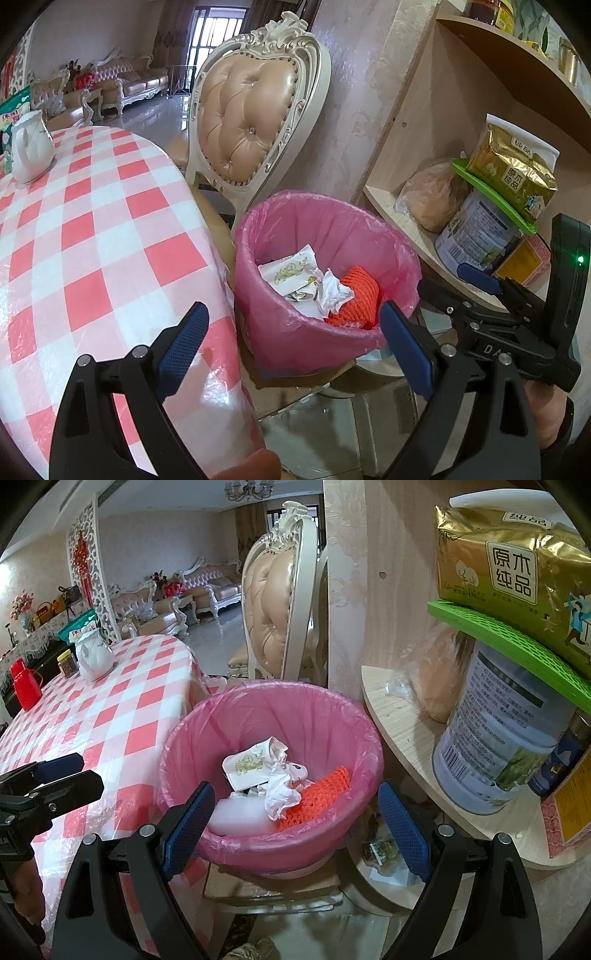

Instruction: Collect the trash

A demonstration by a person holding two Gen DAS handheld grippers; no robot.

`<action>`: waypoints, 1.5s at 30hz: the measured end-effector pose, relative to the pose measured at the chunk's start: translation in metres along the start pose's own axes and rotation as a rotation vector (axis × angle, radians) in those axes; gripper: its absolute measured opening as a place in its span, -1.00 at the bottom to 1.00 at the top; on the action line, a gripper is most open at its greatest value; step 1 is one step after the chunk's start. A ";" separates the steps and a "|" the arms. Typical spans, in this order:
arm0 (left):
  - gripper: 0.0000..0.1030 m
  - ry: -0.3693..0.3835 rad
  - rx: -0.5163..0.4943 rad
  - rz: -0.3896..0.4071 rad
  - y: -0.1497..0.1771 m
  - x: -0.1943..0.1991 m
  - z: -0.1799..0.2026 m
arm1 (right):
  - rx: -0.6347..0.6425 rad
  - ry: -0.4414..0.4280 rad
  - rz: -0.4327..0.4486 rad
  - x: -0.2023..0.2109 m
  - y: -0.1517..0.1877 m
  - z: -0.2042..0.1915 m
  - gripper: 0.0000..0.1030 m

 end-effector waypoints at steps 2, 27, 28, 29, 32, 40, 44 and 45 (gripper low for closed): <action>0.76 0.000 -0.001 0.001 0.000 0.000 0.000 | 0.001 0.000 0.000 0.000 0.000 0.000 0.65; 0.80 -0.020 -0.023 0.014 0.001 0.002 0.006 | -0.006 -0.001 0.005 0.001 0.001 0.002 0.65; 0.80 -0.021 -0.025 0.015 0.001 0.002 0.006 | -0.005 -0.002 0.005 0.001 0.001 0.001 0.65; 0.80 -0.020 -0.026 0.015 0.001 0.002 0.006 | -0.006 -0.002 0.005 0.002 0.001 0.001 0.65; 0.80 -0.022 -0.029 0.016 0.002 0.002 0.007 | -0.005 -0.002 0.005 0.002 0.001 0.001 0.65; 0.81 -0.023 -0.030 0.015 0.002 0.002 0.007 | -0.006 -0.003 0.005 0.002 0.001 0.001 0.65; 0.81 -0.023 -0.030 0.016 0.002 0.002 0.007 | -0.006 -0.003 0.005 0.001 0.001 0.001 0.65; 0.81 -0.022 -0.030 0.016 0.002 0.002 0.007 | -0.007 -0.002 0.005 0.001 0.001 0.001 0.65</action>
Point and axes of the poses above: each gripper's, at about its wrist camera, not at the fingertips, and x roughly against the way its jaws point, z to its right, y to its underside, the point moved 1 cm from there along -x, roughly the way its jaws point, and after that the axes turned 12 degrees about x, right-handed, at the moved point
